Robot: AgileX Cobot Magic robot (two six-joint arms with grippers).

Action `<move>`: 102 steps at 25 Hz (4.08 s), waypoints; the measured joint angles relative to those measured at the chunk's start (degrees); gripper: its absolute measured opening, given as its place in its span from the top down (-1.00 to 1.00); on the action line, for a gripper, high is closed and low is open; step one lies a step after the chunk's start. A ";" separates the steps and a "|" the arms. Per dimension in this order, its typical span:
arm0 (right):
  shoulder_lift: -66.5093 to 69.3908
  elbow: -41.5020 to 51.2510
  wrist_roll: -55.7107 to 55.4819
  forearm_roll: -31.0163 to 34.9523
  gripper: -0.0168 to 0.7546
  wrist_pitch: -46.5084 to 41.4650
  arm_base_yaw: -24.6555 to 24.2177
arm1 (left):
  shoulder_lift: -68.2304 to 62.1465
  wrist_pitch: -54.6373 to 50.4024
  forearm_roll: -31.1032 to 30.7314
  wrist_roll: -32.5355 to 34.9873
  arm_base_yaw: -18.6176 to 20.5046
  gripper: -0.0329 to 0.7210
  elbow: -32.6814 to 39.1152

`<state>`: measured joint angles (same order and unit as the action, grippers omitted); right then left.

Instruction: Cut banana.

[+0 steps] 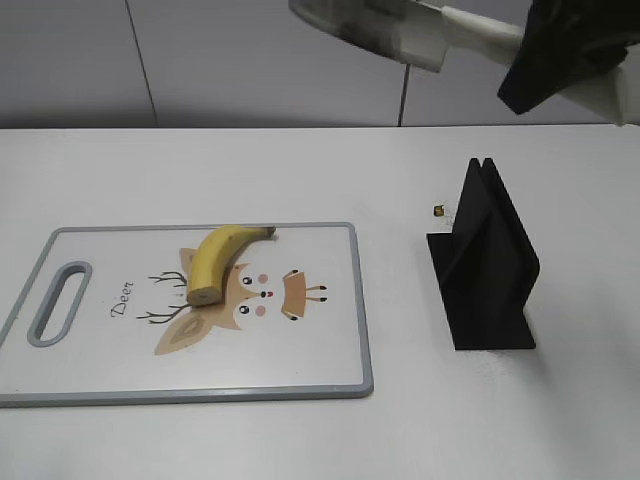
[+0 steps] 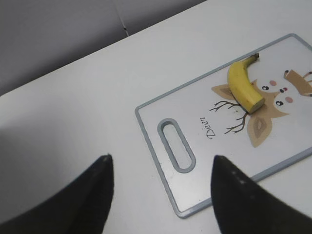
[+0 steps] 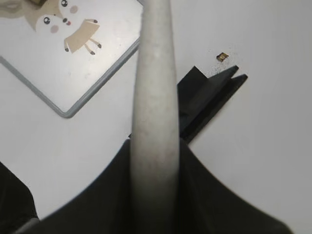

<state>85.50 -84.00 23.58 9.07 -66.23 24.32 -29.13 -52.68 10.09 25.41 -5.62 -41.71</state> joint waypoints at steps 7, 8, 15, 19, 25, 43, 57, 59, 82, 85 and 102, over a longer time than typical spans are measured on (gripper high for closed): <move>7.67 -5.91 12.69 1.73 0.54 -0.54 0.00 | -20.41 -2.05 8.04 19.91 0.00 -0.72 -12.31; 8.87 -6.55 14.55 2.10 0.54 -0.64 0.07 | -23.52 -3.31 9.60 22.29 0.00 -0.72 -14.43; 15.36 -8.18 27.92 7.68 0.54 -0.65 0.19 | -40.73 -13.68 15.50 35.36 0.00 -0.66 -30.33; 18.34 -8.27 32.67 8.70 0.54 -0.59 0.25 | -47.63 -14.93 15.11 39.63 -1.58 -0.65 -35.05; 21.43 -8.79 36.05 7.70 0.54 -0.42 2.61 | -54.73 -14.16 7.50 40.90 -9.64 -0.65 -36.55; 22.56 -8.83 38.18 5.88 0.54 7.73 8.95 | -64.29 -13.57 6.45 40.95 -11.40 -0.64 -36.55; 22.56 -8.83 38.32 6.99 0.54 7.44 8.95 | -67.42 -12.45 5.78 36.90 -11.50 0.83 -36.55; 22.58 -8.83 38.32 7.20 0.54 7.44 8.95 | -67.49 -12.47 5.60 37.18 -11.50 0.83 -36.55; 32.81 -5.19 35.11 3.43 0.51 12.54 9.35 | -68.02 5.71 3.34 34.79 -14.93 0.91 -20.26; 33.47 -5.19 35.24 3.25 0.50 14.10 9.35 | -68.04 7.60 3.20 34.60 -14.93 0.92 -19.41; 36.86 -5.14 35.08 2.83 0.48 16.24 9.35 | -71.16 8.86 3.66 34.49 -14.87 0.92 -19.00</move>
<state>122.36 -89.13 58.67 11.90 -49.99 33.67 -100.29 -43.82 13.75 59.90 -20.49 -60.71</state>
